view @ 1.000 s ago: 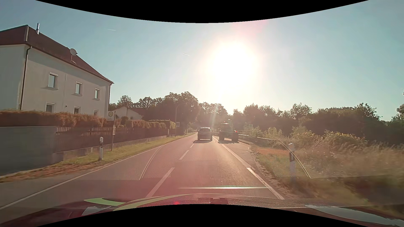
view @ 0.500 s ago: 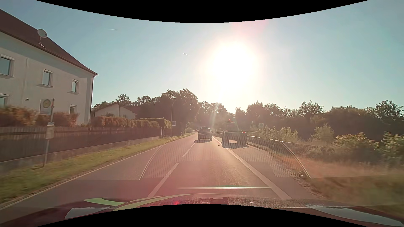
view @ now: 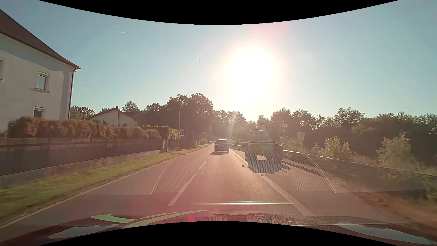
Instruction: Follow the waypoints while adhering to traffic rules and regulations
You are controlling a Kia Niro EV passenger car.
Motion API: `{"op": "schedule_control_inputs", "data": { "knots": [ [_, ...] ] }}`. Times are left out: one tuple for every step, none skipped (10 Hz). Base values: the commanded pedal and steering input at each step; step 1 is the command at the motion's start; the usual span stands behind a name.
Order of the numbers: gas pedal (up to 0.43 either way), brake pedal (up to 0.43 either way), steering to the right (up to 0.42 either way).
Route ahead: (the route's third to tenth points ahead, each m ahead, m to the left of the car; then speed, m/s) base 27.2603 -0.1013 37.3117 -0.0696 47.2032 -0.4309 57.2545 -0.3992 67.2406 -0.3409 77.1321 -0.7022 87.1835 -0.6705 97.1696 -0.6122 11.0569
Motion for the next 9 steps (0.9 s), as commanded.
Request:
{"op": "schedule_control_inputs", "data": {
  "knots": [
    [0.26, 0.0, 0.001],
    [0.268, 0.0, 0.002],
    [0.268, 0.0, 0.002],
    [0.268, 0.0, 0.002],
    [0.268, 0.0, 0.002],
    [0.268, 0.0, 0.002],
    [0.268, 0.0, 0.002],
    [0.268, 0.0, 0.003],
    [0.28, 0.0, 0.004]
  ]
}}
